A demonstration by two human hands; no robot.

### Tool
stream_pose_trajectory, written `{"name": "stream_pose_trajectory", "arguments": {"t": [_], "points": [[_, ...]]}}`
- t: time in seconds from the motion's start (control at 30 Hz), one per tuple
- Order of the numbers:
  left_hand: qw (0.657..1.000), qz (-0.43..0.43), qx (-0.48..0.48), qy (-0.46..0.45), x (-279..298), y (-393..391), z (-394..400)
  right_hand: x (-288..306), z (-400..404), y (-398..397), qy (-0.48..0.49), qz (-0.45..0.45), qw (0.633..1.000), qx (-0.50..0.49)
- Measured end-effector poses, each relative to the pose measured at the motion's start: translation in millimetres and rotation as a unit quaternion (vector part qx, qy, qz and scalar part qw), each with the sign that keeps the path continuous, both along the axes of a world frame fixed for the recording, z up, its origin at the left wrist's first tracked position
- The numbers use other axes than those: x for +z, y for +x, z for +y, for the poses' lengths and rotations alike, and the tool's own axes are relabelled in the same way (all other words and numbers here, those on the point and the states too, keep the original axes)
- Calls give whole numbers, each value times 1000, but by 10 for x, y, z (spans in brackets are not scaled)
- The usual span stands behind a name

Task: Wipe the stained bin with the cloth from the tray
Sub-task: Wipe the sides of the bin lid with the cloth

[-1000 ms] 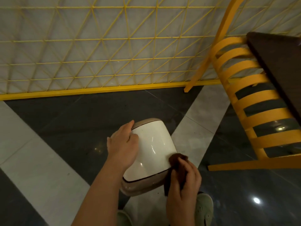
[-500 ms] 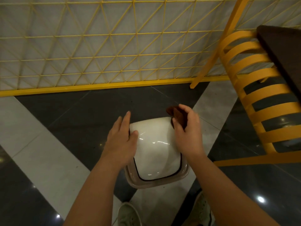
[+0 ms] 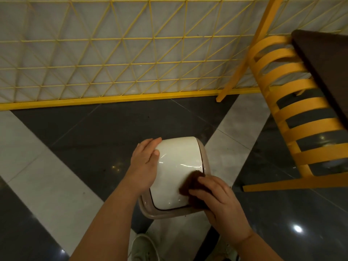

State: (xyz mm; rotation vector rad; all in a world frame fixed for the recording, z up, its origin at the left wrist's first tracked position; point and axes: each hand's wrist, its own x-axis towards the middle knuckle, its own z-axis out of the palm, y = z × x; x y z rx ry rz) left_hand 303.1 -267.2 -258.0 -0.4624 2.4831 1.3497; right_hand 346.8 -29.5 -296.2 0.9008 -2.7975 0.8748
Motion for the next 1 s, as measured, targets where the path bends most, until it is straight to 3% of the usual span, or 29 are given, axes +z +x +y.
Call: {"name": "stream_pose_trajectory", "arguments": {"t": [0.2, 0.37, 0.47, 0.63, 0.77, 0.87, 0.93, 1.0], "points": [[999, -3, 10, 49, 32, -11, -31, 306, -570, -294, -39, -41, 993, -103], [984, -22, 74, 160, 136, 3, -39, 186, -946, -156, 49, 11, 996, 67], [980, -46, 92, 172, 160, -10, -7, 39, -915, -30, 62, 47, 989, 129], [995, -30, 40, 85, 63, -8, 7, -54, -794, 29, 73, 57, 980, 176], [999, -27, 7, 35, 37, -30, 1, -143, -386, 136, 140, 95, 960, 223], [999, -17, 6, 32, 2, -35, -2, -132, -64, 225, 64, 92, 986, 120], [999, -16, 11, 46, -17, -21, 15, -64, 60, 254, -9, 53, 998, -26], [998, -10, 24, 59, -4, 0, 52, 26, 16, 263, -92, -26, 977, -190]]}}
